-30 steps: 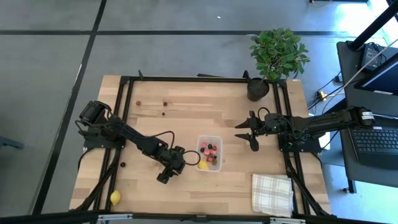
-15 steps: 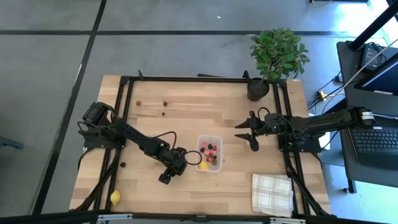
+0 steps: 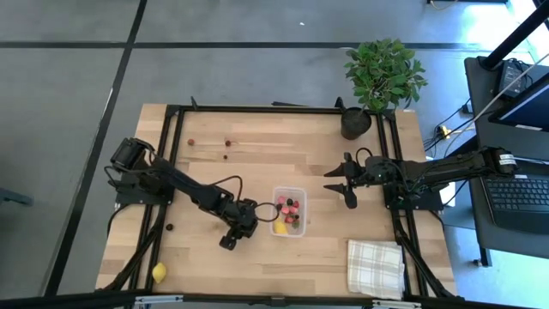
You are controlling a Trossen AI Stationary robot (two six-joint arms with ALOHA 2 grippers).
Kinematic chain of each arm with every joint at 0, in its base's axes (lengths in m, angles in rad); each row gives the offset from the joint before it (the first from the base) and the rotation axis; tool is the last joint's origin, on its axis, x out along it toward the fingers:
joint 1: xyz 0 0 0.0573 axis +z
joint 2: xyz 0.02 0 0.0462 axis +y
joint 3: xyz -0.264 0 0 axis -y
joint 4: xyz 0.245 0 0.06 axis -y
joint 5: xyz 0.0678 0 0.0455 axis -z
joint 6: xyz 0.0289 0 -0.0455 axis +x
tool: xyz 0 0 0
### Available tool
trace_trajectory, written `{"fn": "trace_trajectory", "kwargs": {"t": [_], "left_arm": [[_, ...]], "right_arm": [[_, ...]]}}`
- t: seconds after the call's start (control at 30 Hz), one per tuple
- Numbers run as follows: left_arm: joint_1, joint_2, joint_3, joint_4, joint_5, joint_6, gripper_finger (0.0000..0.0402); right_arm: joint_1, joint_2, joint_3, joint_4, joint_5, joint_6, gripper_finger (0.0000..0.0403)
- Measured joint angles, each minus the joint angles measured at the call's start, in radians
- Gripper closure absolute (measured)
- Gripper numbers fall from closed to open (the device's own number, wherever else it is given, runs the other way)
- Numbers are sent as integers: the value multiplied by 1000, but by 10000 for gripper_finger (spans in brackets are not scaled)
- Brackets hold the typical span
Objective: Pick and placing Produce into tupperware
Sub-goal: Put the blackberry into the transparent bin
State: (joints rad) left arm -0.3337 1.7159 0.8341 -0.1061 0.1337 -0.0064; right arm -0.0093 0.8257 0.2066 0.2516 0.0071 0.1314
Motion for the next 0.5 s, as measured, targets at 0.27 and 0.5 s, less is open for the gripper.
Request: {"fn": "trace_trajectory", "kwargs": {"t": [0.27, 0.5], "left_arm": [[74, -153, 1, -64, -170, 13, 302], [135, -251, 1, 57, -331, 87, 304]], "right_arm": [[0, 0, 0, 22, 0, -6, 205], [0, 0, 0, 22, 0, -7, 205]]}}
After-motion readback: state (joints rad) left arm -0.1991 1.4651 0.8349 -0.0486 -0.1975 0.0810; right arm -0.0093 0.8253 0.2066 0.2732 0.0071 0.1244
